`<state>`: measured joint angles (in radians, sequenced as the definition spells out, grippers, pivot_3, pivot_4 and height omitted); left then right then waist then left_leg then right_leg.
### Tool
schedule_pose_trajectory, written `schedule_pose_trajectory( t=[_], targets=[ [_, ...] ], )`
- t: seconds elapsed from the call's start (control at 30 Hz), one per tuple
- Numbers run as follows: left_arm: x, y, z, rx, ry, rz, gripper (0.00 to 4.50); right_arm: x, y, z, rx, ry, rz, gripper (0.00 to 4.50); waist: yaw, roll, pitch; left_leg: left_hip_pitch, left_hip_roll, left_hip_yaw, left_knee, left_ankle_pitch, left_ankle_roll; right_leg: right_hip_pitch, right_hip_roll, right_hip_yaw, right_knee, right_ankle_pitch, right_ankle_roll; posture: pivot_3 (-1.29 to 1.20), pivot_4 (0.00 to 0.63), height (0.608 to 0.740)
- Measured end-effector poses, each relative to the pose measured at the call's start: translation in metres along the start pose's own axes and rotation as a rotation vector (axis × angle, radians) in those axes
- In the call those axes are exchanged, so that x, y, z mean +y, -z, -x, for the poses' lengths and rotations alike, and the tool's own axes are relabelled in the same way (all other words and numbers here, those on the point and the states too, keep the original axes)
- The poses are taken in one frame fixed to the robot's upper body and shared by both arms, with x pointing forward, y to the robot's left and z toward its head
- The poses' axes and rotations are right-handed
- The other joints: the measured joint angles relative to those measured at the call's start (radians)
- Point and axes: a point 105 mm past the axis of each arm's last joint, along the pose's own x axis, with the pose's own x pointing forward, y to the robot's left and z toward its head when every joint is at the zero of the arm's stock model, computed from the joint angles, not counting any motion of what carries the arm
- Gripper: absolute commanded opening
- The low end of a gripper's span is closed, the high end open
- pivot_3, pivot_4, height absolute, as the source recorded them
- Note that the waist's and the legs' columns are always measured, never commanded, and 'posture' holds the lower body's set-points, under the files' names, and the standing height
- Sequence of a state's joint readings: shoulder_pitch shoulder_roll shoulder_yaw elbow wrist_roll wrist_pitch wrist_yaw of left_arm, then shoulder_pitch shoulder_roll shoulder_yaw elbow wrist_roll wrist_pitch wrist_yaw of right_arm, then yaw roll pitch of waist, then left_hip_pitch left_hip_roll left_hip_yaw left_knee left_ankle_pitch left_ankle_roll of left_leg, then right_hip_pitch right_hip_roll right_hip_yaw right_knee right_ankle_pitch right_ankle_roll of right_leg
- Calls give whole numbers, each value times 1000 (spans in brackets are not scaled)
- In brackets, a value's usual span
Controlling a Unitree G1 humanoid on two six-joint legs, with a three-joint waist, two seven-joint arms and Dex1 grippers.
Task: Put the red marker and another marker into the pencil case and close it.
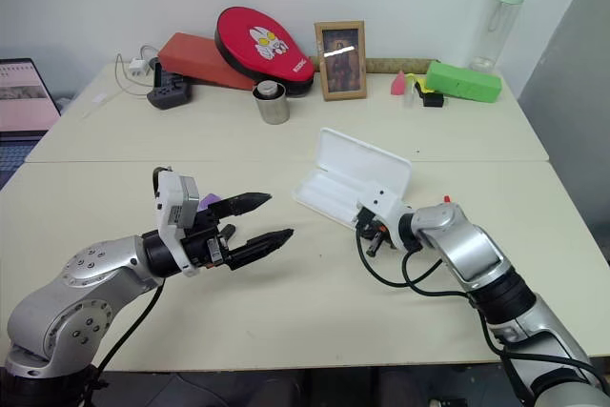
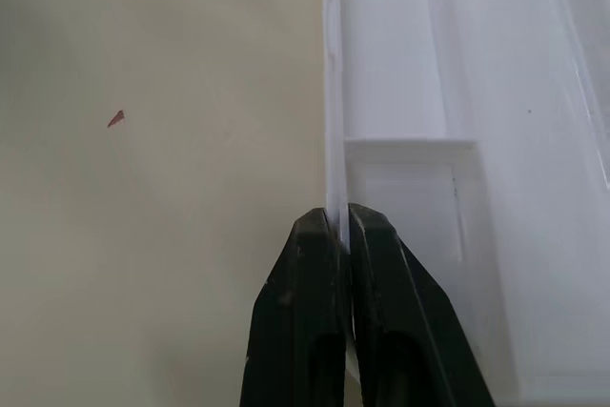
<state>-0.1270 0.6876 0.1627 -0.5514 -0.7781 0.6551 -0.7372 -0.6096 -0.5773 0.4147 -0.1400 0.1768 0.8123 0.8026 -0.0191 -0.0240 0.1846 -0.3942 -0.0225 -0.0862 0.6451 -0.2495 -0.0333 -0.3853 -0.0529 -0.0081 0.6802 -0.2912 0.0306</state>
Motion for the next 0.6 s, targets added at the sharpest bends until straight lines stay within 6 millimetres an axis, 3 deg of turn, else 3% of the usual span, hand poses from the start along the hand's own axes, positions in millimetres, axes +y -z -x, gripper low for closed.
schedule_pose_trajectory(
  t=[0.27, 0.43, 0.6],
  targets=[
    [-10, 14, 26, 79, 6, 28, 4500, 31, -9, 22, -86, -239, 281, 24, -10, 1, 0, 1, 1, 0, 0, 0, 0, 0, -1, 0, 0, 0, 0, 0, 150, 740],
    [-15, 24, 45, 132, -12, 61, 4500, 43, 2, 12, -82, -329, 432, 24, -10, 1, 1, 2, 2, 0, 0, 0, 0, 1, 0, 0, 0, 0, 0, 0, 150, 740],
    [-16, 22, 48, 129, -16, 56, 4500, 42, 13, 4, -76, -370, 457, 24, -9, 1, 1, 1, 1, 0, 0, 0, 0, 1, -1, 1, 0, 0, 0, 0, 150, 740]
  ],
)
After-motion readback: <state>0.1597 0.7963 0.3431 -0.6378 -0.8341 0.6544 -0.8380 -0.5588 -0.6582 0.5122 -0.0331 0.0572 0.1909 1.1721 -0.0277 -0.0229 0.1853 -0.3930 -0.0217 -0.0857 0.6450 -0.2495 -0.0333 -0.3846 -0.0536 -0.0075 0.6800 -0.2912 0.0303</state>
